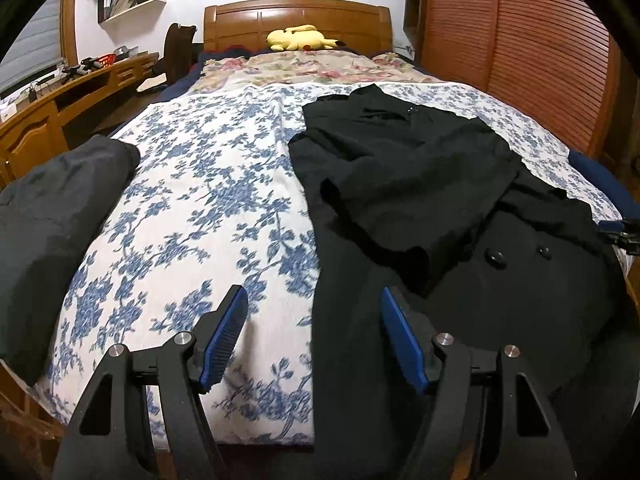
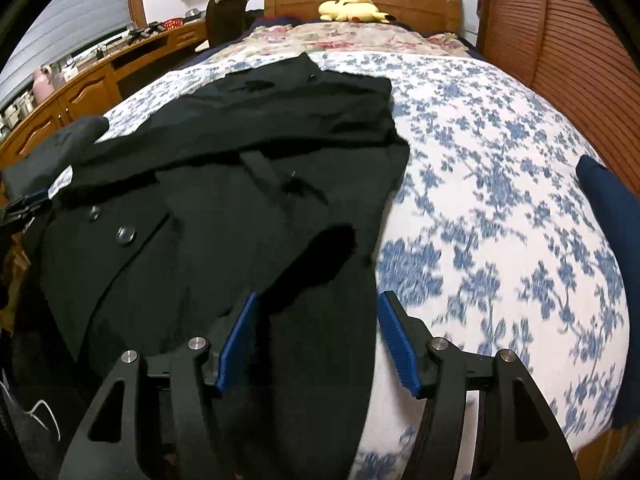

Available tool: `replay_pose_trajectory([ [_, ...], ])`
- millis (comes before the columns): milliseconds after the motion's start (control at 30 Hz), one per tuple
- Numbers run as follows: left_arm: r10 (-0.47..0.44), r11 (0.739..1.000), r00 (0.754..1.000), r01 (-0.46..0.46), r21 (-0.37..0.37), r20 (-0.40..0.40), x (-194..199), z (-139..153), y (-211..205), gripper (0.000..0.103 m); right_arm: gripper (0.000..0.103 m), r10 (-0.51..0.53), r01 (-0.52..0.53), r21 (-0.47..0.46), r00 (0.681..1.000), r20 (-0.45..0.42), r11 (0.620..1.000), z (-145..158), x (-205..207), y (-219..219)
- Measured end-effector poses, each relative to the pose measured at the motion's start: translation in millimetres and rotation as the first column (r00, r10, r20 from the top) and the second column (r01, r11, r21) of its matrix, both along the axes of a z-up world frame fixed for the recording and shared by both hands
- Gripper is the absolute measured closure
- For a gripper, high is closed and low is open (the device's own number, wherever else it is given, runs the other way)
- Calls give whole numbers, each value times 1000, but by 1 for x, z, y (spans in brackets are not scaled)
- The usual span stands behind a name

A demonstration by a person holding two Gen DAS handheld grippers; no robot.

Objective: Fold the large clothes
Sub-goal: 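Close both grippers on the coat hem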

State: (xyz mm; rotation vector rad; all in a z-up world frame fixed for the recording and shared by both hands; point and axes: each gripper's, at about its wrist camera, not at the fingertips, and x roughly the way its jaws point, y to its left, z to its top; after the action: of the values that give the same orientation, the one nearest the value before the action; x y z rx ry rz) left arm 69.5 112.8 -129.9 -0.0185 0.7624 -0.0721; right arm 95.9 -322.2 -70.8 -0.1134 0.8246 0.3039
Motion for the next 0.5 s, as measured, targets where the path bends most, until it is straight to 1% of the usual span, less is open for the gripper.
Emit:
replay_pose_trajectory([
  [100,-6,999,1000,6,-35,-2,-7,0,6,33,40,0,0,-14,1000,-18,1000,-2,0,1],
  [133,-11,999,1000,11,-40,-6,-9,0,7,35,40,-3,3,-18,1000,-24,1000,-3,-1,2],
  [167,-17,999,1000,16,-42,-8,-10,-1,8,38,40,-7,6,-22,1000,-30,1000,-5,-2,1],
  [233,-31,998,999,30,-48,-18,-14,-3,9,48,40,-9,8,-22,999,-33,1000,-5,-7,1],
  [300,-44,997,999,43,-57,-30,-15,-7,8,52,40,-9,8,-22,999,-38,1000,-6,-10,1],
  [500,-65,997,997,63,-48,-51,-20,-13,5,53,39,-1,-1,-33,999,-53,999,-11,-12,6],
])
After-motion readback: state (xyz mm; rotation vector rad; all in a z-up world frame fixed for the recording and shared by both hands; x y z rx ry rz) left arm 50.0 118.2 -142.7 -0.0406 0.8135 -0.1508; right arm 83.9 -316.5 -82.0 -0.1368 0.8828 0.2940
